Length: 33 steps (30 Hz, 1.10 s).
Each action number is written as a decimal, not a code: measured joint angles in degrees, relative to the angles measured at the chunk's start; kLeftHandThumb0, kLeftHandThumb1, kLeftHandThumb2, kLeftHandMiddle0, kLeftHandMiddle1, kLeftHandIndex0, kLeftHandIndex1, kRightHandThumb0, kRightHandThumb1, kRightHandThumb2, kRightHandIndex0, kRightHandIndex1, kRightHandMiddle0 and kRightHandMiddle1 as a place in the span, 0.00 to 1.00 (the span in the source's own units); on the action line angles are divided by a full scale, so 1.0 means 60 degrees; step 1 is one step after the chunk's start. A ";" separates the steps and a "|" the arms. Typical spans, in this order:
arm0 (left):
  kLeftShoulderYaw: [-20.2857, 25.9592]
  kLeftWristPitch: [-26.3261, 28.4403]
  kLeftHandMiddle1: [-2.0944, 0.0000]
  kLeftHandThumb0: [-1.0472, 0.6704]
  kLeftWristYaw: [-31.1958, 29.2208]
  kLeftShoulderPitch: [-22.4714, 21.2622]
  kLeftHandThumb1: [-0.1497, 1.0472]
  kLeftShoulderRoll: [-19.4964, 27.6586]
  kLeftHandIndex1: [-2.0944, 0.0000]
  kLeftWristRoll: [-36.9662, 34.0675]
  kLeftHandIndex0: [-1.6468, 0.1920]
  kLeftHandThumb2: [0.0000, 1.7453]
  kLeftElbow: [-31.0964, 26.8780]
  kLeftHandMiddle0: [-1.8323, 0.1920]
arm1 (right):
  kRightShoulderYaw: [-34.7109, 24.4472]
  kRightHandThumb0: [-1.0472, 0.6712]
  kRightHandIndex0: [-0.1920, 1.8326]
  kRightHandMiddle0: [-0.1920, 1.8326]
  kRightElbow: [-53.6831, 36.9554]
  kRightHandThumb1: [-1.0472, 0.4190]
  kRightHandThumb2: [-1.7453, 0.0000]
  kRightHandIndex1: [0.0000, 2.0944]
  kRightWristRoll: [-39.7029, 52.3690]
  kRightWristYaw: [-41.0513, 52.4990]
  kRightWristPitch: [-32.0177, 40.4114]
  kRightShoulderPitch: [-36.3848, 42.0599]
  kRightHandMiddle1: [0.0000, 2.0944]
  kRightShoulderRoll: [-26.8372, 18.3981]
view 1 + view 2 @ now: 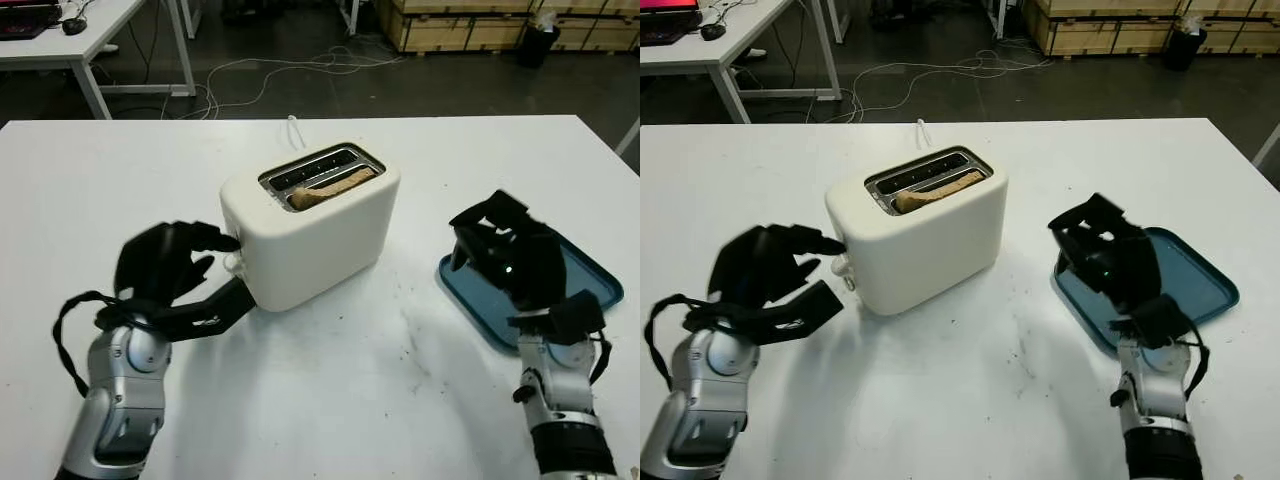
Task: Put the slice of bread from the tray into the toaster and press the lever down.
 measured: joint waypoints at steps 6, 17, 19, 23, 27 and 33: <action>0.0926 -0.0758 0.17 0.63 -0.1270 -0.0442 0.87 0.1365 0.27 -0.0632 0.47 0.04 -0.0680 0.51 | -0.0032 0.35 0.53 0.45 0.1078 0.09 0.82 0.83 -0.0878 0.0317 -0.0397 -0.1093 0.60 -0.1313; 0.1485 -0.1701 0.29 0.66 -0.1586 -0.0121 0.81 0.2196 0.43 -0.0793 0.39 0.00 -0.0369 0.46 | 0.0462 0.34 0.52 0.44 0.2839 0.09 0.82 0.83 -0.1832 0.0980 -0.1440 -0.2223 0.72 -0.2356; 0.1439 -0.1939 0.30 0.67 -0.1307 -0.0095 0.80 0.2196 0.44 -0.0513 0.38 0.00 -0.0072 0.45 | 0.0543 0.35 0.52 0.41 0.2871 0.09 0.82 0.83 -0.2061 0.0972 -0.1501 -0.2224 0.79 -0.2400; 0.1368 -0.2183 0.29 0.66 -0.0862 -0.0022 0.82 0.2188 0.46 0.0011 0.37 0.01 0.0504 0.45 | 0.0692 0.34 0.53 0.39 0.2965 0.09 0.81 0.83 -0.2307 0.0887 -0.1821 -0.2303 0.83 -0.2470; 0.1273 -0.2206 0.23 0.64 -0.0634 0.0047 0.85 0.2099 0.45 0.0174 0.39 0.00 0.0886 0.49 | 0.0780 0.35 0.52 0.40 0.3064 0.09 0.80 0.83 -0.2417 0.0886 -0.1880 -0.2436 0.77 -0.2475; 0.0921 -0.2082 0.21 0.64 -0.0292 0.0040 0.87 0.1864 0.43 0.0570 0.41 0.00 0.1369 0.50 | 0.0910 0.37 0.52 0.39 0.3297 0.09 0.79 0.83 -0.2673 0.0464 -0.2160 -0.2486 0.79 -0.2407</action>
